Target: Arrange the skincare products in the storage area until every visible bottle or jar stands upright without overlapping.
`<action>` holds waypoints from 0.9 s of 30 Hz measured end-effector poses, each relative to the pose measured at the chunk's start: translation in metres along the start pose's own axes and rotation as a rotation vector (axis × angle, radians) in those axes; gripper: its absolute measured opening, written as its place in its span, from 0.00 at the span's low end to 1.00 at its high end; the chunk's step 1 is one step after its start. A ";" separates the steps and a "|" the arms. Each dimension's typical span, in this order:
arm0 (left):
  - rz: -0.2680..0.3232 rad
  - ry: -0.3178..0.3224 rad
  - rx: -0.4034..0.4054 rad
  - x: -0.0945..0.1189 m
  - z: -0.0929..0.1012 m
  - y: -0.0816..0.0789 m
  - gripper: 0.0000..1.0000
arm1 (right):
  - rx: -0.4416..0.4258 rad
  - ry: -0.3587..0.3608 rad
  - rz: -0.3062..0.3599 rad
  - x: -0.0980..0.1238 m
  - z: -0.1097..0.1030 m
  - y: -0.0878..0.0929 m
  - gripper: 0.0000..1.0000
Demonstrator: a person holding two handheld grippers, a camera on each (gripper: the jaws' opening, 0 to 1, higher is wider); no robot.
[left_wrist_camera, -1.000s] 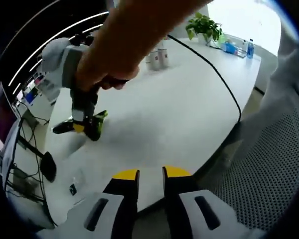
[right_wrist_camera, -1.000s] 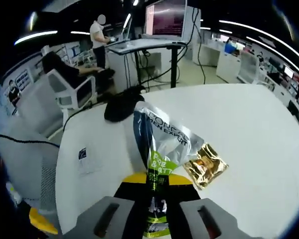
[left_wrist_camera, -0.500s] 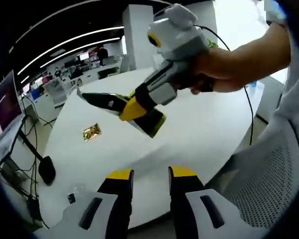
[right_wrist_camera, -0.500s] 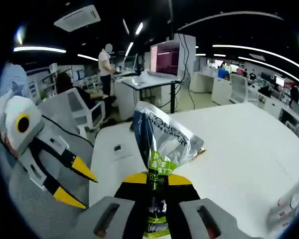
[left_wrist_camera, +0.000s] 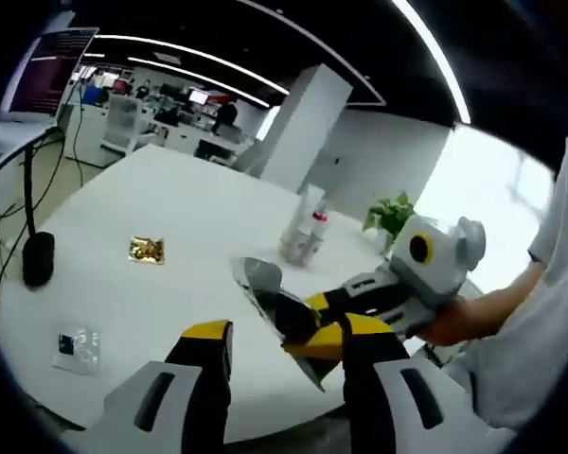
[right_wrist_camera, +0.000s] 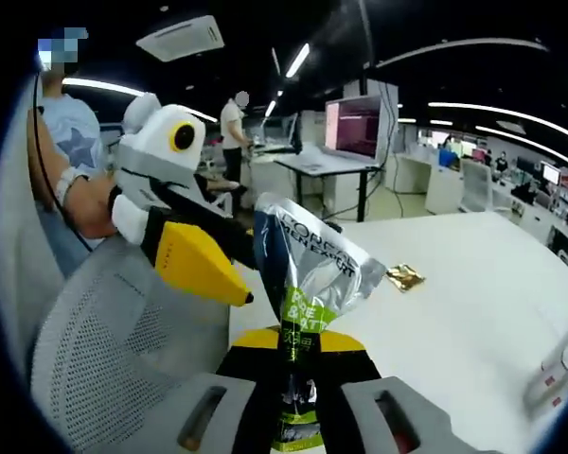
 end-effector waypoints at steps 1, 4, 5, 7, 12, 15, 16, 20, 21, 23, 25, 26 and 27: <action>-0.007 0.008 0.003 -0.001 0.002 0.001 0.39 | 0.010 -0.006 0.002 -0.001 -0.003 -0.002 0.04; 0.002 0.036 0.004 0.001 0.006 -0.001 0.30 | 0.042 -0.027 0.005 -0.001 -0.010 -0.007 0.04; -0.005 0.030 0.009 0.001 0.005 0.000 0.28 | 0.047 -0.019 0.020 0.000 -0.010 -0.009 0.04; -0.002 0.033 0.024 0.003 0.004 -0.002 0.24 | 0.044 -0.028 0.027 0.000 -0.013 -0.010 0.04; -0.036 0.090 0.106 0.005 0.006 0.002 0.15 | 0.059 -0.041 0.022 -0.001 -0.019 -0.013 0.09; -0.052 0.104 0.073 0.005 0.012 0.006 0.10 | 0.032 -0.057 0.017 -0.001 -0.021 -0.011 0.16; -0.053 0.104 0.066 0.005 0.013 0.007 0.09 | 0.021 -0.062 0.021 -0.001 -0.020 -0.010 0.18; -0.071 0.109 0.028 0.005 0.017 0.010 0.06 | -0.033 -0.116 0.045 0.002 -0.021 -0.007 0.28; -0.076 0.120 0.031 0.005 0.018 0.011 0.05 | -0.044 -0.135 0.051 0.003 -0.022 -0.006 0.32; -0.085 0.126 0.012 0.005 0.021 0.013 0.02 | -0.110 -0.196 0.070 0.007 -0.024 -0.004 0.40; -0.111 0.133 0.011 0.003 0.022 0.016 0.00 | -0.178 -0.276 0.117 0.013 -0.026 -0.005 0.49; -0.121 0.134 0.006 0.002 0.023 0.018 0.00 | -0.215 -0.314 0.112 0.016 -0.026 -0.002 0.51; -0.128 0.145 0.005 0.002 0.024 0.020 0.00 | -0.233 -0.344 0.114 0.018 -0.026 0.000 0.51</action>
Point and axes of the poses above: the point that each gripper's makers call its tool centre point, and the gripper's own axes: x roughly backward along the fingers, z roughly to its right, y roughly out of its underside, the point moved 1 cm from there along x, roughly backward along the fingers, and after that the axes turned 13 degrees about -z, right-handed, at the moved point
